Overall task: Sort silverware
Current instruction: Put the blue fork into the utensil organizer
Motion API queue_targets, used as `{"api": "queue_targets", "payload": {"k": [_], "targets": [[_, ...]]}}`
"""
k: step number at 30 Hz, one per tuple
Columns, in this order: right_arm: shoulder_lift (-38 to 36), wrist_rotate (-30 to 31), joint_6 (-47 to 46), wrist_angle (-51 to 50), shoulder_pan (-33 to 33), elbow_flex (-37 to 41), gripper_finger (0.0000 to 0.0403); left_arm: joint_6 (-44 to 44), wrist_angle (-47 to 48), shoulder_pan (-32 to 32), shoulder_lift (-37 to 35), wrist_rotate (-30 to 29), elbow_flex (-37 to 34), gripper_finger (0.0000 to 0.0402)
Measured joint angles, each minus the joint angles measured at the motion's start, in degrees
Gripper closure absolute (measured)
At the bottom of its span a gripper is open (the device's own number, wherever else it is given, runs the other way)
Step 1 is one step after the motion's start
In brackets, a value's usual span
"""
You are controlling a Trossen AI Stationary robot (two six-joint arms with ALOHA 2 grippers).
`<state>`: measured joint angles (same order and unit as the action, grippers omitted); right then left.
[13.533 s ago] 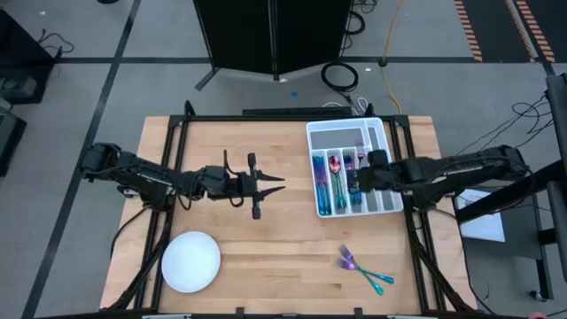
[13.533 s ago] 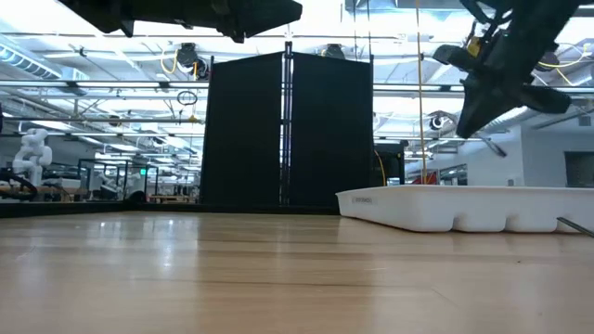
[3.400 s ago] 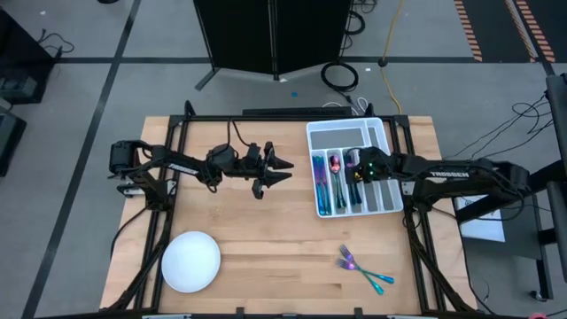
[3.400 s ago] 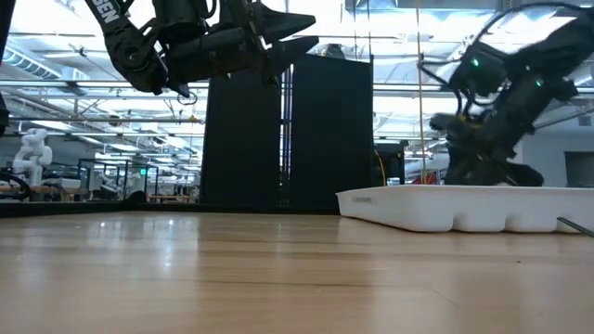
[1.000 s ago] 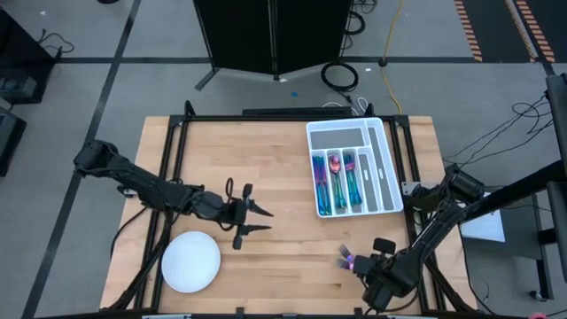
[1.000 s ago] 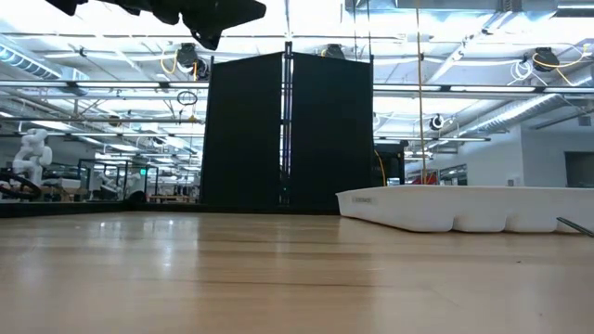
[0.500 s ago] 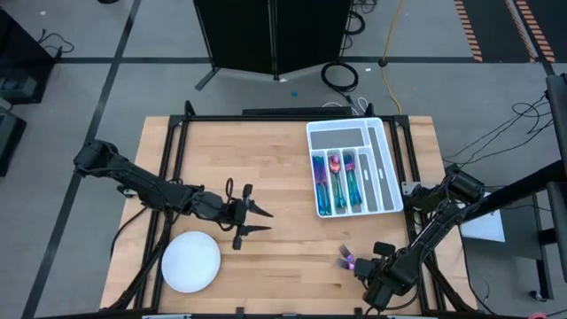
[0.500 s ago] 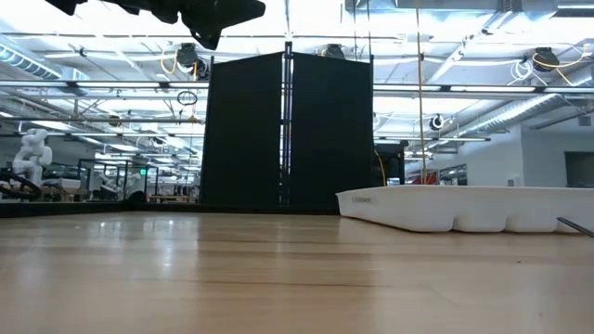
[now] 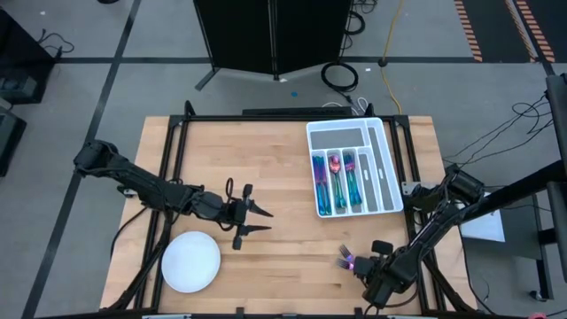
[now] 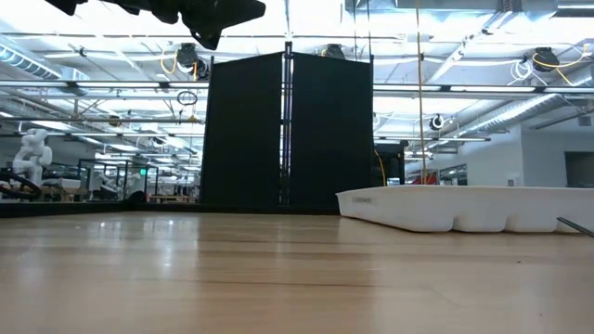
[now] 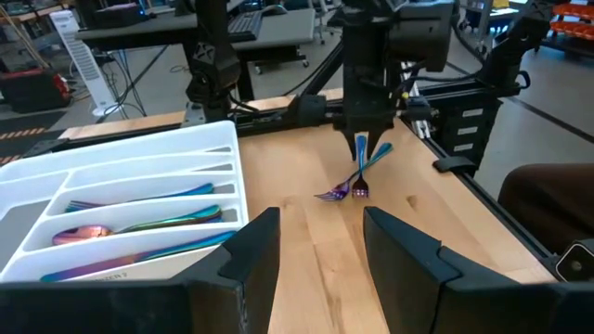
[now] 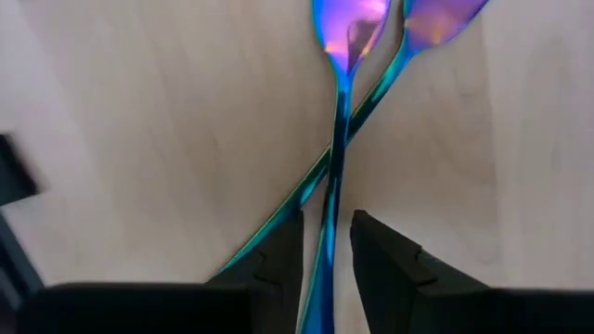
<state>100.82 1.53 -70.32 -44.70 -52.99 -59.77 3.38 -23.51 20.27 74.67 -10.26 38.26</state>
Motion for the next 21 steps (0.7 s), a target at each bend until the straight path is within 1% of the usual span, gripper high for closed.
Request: {"api": "queue_targets", "payload": {"k": [4, 6, 9, 13, 14, 18, 21], "targets": [[-0.3, -1.3, -1.2, 5.5, 0.0, 3.8, 0.0323, 0.0, 0.0, 0.0, 0.0, 0.0, 0.0, 0.0244], [-0.4, -1.4, -2.3, 5.9, 0.0, 4.7, 0.0324, 0.0, 0.0, 0.0, 0.0, 0.0, 0.0, 0.0244], [-0.4, -1.6, -2.7, 5.4, 0.1, 4.9, 0.0338, 0.0, 0.0, 0.0, 0.0, 0.0, 0.1, 0.0244], [-1.2, -1.9, -2.9, 4.3, 0.4, 5.0, 0.0386, -0.1, 0.0, 0.0, 0.0, 0.0, 0.1, 0.0244], [-1.7, -1.7, -3.5, 3.7, 0.6, 5.1, 0.0393, -0.1, 0.0, 0.0, 0.0, 0.0, 0.1, 0.0244], [-4.2, 0.4, -6.4, -0.7, 1.4, 5.7, 0.0394, -0.1, 0.0, 0.0, 0.0, 0.0, 0.1, 0.0244], [-7.6, 1.8, -8.0, -0.9, 1.7, 5.3, 0.0399, -0.7, 0.0, 0.0, 0.0, 0.0, 0.1, 0.0244]]}}
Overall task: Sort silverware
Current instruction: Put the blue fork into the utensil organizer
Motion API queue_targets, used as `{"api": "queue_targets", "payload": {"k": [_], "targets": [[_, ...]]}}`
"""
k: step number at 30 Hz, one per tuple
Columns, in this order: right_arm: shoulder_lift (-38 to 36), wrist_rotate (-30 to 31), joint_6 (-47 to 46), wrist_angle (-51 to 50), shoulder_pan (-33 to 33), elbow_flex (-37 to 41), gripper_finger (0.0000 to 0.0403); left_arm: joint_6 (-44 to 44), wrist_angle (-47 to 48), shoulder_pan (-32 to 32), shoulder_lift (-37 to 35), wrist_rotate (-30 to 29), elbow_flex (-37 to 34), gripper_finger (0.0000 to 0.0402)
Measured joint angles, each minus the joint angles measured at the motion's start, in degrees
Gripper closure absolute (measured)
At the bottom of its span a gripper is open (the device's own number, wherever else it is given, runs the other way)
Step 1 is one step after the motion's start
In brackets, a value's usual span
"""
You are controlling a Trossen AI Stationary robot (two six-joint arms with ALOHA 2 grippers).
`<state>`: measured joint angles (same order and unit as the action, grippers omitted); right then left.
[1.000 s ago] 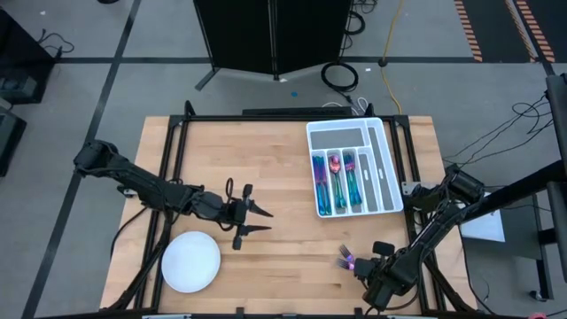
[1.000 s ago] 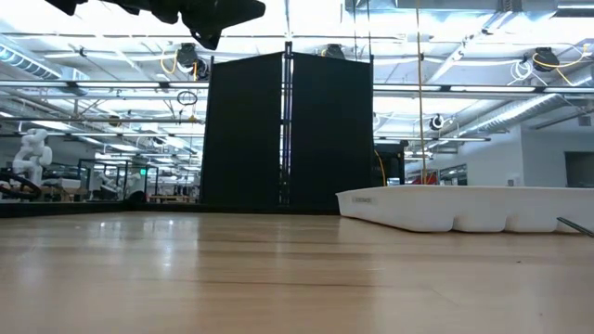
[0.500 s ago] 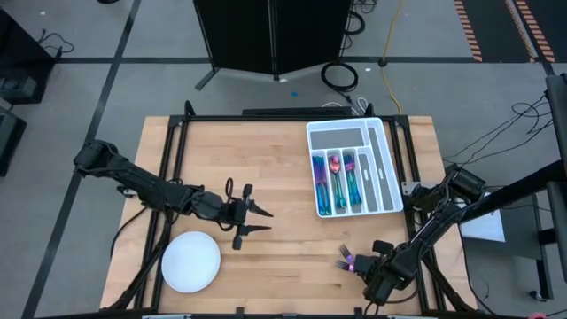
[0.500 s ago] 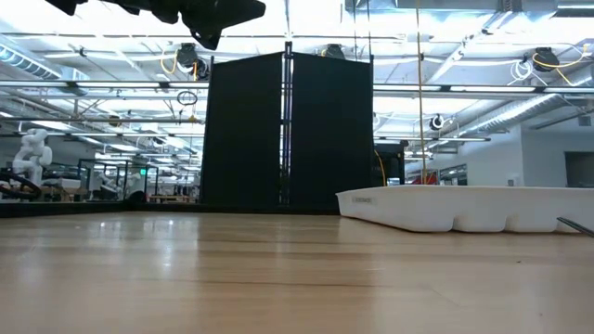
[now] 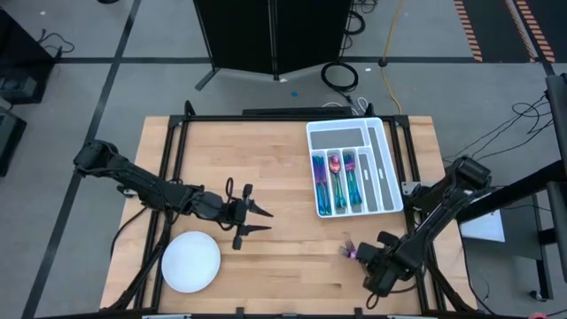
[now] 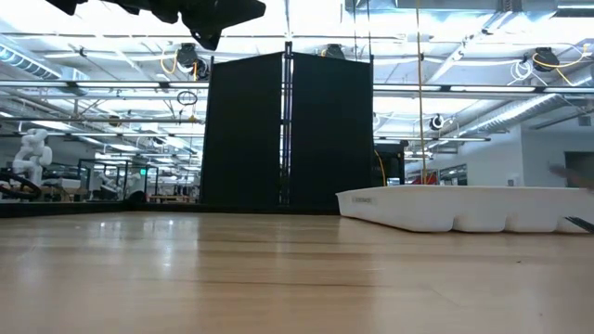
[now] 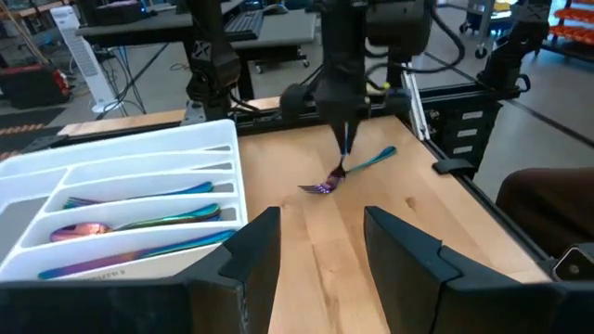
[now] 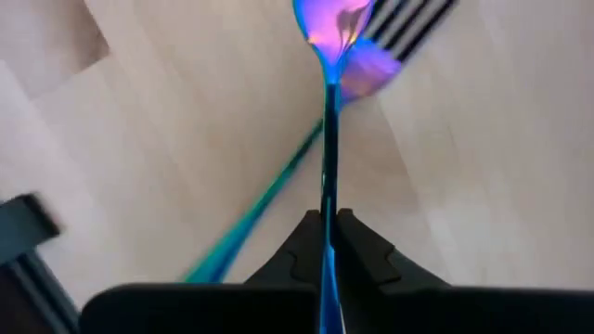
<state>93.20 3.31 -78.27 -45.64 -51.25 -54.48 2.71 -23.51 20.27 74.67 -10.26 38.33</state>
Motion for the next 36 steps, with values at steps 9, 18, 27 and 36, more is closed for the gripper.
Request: {"api": "queue_targets", "payload": {"k": [9, 18, 27, 36], "targets": [[-12.2, 13.9, -6.8, -0.8, 1.5, 0.0, 0.0401, -0.5, 0.0, 0.0, 0.0, 0.0, 0.0, 0.0244], [-21.5, 19.6, -18.3, -14.1, 13.7, 0.0, 0.0402, -0.4, -0.4, 0.0, 0.0, 0.0, 0.0, 0.0244], [-24.5, 18.4, -10.5, -18.7, 35.5, 0.0, 0.0403, 1.4, -1.8, 0.0, 0.0, 0.0, 0.0, 0.0244], [-23.2, 9.3, 9.3, -10.6, 56.0, 2.0, 0.0403, 2.5, -1.5, 0.0, 0.0, 0.0, 0.0, 0.0244]]}}
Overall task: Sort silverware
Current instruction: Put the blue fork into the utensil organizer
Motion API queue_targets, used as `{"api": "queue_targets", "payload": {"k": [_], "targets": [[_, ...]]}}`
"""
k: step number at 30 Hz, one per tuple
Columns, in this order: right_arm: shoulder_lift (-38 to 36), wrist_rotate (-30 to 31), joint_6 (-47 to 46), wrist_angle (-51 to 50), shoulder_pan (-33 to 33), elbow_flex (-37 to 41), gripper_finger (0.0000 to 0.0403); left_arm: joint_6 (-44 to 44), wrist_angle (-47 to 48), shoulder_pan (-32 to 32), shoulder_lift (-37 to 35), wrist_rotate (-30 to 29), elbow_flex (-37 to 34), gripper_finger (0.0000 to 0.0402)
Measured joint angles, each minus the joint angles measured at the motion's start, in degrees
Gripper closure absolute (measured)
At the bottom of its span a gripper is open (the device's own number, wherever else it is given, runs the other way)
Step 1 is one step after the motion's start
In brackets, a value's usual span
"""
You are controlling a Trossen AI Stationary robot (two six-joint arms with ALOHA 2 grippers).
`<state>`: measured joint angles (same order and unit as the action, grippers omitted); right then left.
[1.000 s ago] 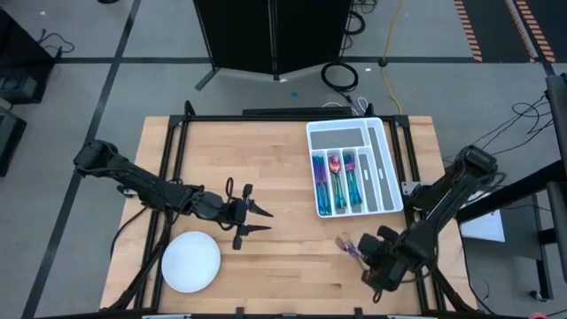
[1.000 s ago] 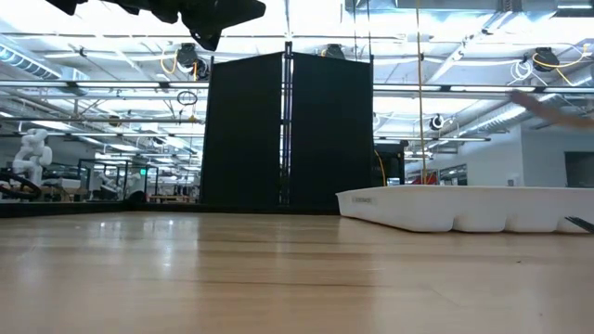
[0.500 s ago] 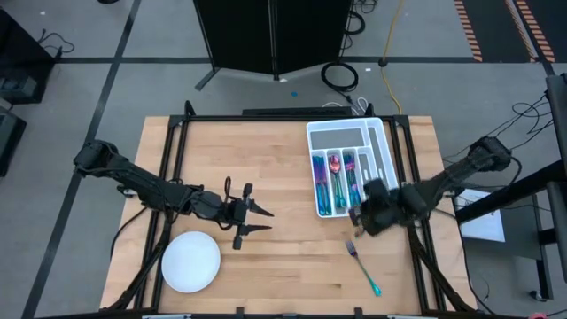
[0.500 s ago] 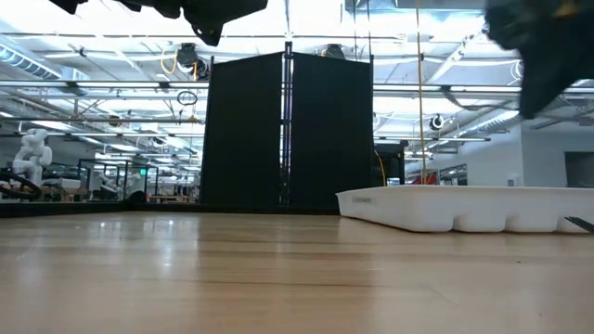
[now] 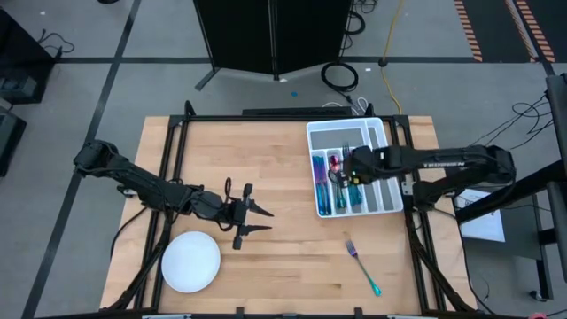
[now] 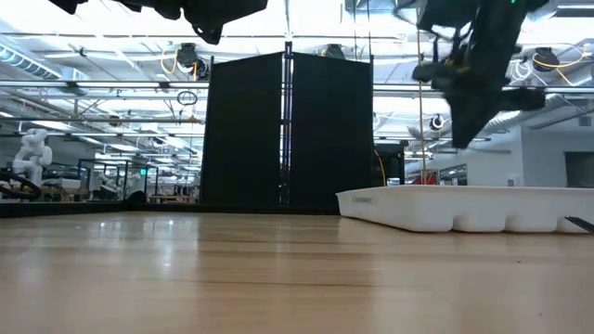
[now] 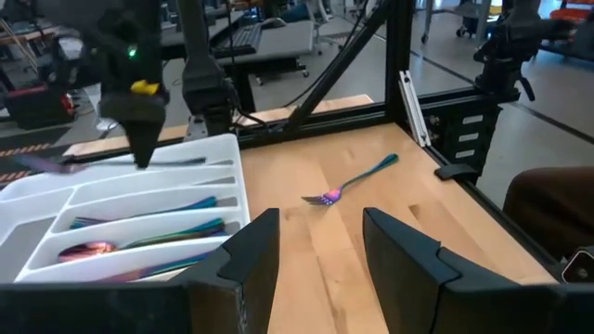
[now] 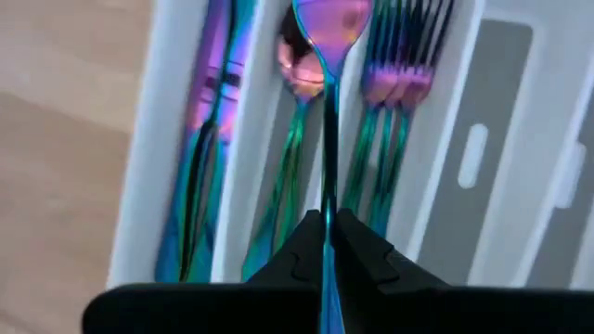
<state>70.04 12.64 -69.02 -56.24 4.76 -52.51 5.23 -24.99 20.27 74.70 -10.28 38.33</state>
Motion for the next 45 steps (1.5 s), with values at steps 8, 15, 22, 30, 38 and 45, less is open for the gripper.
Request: {"api": "queue_targets", "payload": {"k": [8, 15, 22, 30, 38, 45], "targets": [[0.0, -5.5, 3.5, 7.3, 9.0, 8.3, 0.0403, -1.3, 2.2, 0.0, 0.0, 0.0, 0.0, 0.0244], [0.7, -6.0, 4.0, 10.5, 10.6, 11.8, 0.0403, -1.9, 2.2, 0.0, 0.0, 0.0, 0.0, 0.0244], [4.1, -6.7, 4.0, 14.5, 10.7, 12.9, 0.0403, -2.0, 2.1, 0.0, 0.0, 0.0, 0.0, 0.0244], [8.8, -7.2, 4.2, 14.7, 11.3, 12.9, 0.0397, -2.0, 2.0, 0.0, 0.0, 0.0, 0.0, 0.0244], [8.9, -7.1, 7.4, 14.9, 12.6, 12.9, 0.036, -2.0, 2.2, 0.0, 0.0, 0.0, 0.0, 0.0244], [8.8, -10.2, 10.2, 13.5, 13.7, 10.8, 0.0304, -2.2, 3.3, 0.0, 0.0, 0.0, 0.0, 0.0244]]}}
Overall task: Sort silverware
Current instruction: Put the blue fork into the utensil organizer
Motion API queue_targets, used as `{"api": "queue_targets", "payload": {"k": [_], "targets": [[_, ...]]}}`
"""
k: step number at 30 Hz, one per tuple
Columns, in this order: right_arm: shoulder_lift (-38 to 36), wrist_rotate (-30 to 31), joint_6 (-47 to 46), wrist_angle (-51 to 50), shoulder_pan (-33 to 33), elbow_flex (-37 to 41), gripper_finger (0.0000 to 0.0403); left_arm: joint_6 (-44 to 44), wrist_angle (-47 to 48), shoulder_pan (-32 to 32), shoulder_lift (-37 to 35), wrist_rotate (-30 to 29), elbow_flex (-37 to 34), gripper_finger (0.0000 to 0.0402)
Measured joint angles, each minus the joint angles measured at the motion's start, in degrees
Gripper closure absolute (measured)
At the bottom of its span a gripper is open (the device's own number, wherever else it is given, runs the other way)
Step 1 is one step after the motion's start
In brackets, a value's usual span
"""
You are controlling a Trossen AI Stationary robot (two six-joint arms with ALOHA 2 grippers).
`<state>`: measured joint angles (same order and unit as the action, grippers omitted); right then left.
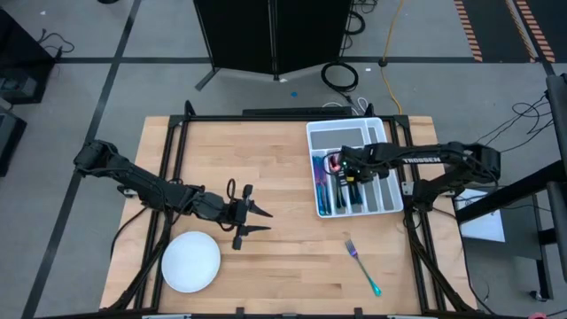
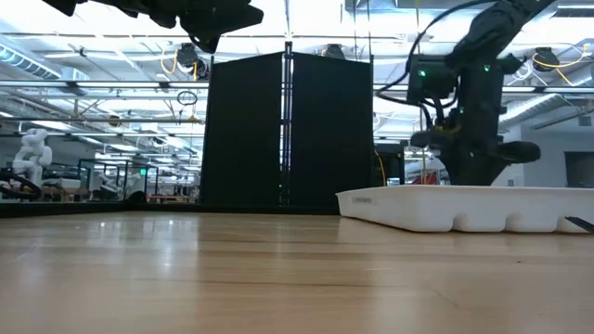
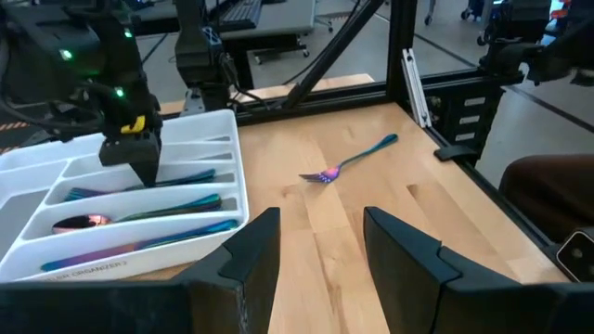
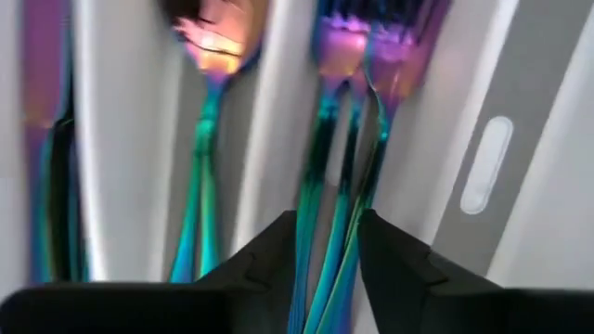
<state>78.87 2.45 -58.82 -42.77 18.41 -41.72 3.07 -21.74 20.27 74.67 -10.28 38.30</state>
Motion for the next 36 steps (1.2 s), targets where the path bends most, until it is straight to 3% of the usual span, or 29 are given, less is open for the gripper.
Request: {"api": "queue_targets", "payload": {"k": [7, 11, 16, 24, 30, 36], "targets": [[0.0, -0.9, 5.3, -9.0, -0.2, -8.4, 0.0273, -1.1, 0.2, 0.0, 0.0, 0.0, 0.0, 0.0244], [0.0, -0.6, 5.1, -12.4, -3.6, -13.0, 0.0271, -1.3, 0.7, 0.0, 0.0, 0.0, 0.0, 0.0244], [0.0, -0.7, 0.4, -12.3, -13.4, -16.3, 0.0271, -2.8, 2.1, 0.0, 0.0, 0.0, 0.0, 0.0244], [0.0, -0.5, -14.5, -12.0, -32.5, -16.7, 0.0271, -4.8, 3.7, 0.2, 0.0, 0.0, 0.0, 0.0244], [0.2, 5.8, -25.5, -10.8, -45.2, -16.7, 0.0271, -5.9, 4.2, 0.7, 0.0, -0.2, 0.0, 0.0244], [2.6, 8.3, -32.5, -5.6, -53.0, -16.7, 0.0271, -6.9, 4.1, 0.9, 0.0, -0.5, 0.0, 0.0244]]}}
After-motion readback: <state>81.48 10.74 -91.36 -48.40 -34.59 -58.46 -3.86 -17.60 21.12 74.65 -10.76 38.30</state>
